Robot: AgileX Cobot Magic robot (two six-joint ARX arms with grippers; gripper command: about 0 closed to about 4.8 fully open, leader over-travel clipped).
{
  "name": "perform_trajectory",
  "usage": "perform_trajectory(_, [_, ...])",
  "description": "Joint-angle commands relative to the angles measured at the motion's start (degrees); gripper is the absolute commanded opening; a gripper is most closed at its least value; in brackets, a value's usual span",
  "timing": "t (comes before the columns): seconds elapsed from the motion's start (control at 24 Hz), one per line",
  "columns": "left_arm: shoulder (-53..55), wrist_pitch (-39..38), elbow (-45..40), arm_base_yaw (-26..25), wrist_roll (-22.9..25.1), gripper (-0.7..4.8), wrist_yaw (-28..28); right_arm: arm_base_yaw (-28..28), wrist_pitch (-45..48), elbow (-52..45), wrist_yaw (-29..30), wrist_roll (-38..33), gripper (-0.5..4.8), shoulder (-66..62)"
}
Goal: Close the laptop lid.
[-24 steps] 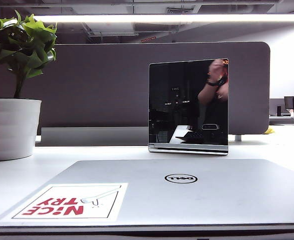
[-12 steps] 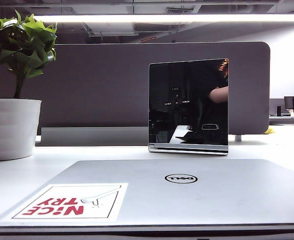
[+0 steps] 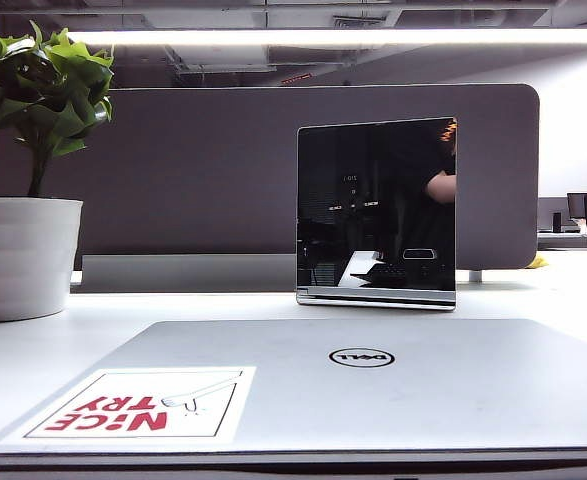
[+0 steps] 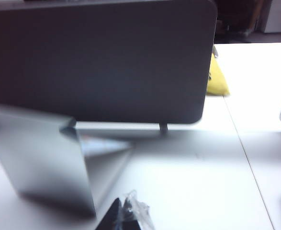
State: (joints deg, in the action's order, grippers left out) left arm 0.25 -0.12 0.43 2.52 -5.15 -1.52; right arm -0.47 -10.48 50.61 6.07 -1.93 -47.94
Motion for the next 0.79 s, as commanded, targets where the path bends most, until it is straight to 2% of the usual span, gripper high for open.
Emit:
perform_trajectory(0.04, [-0.02,0.59,0.07,-0.09,0.24,-0.04,0.26,-0.24,-0.87,-8.41,-1.95,1.55,0.0,9.05])
perform_trajectory(0.12, [-0.02,0.61,0.07,-0.09,0.24,-0.04,0.26,-0.66,-0.83,-14.75,-3.91,0.68,0.0,16.72])
perform_trajectory(0.37, [-0.02,0.59,0.07,-0.09,0.22,-0.04,0.28,-2.73,-0.85,-31.67,-3.41,-1.33,0.0,36.24])
perform_trajectory(0.79, [-0.02,0.59,0.07,-0.11,0.24,-0.05,0.26,-3.72,1.55,-49.31,-5.53,-3.1,0.0,45.09])
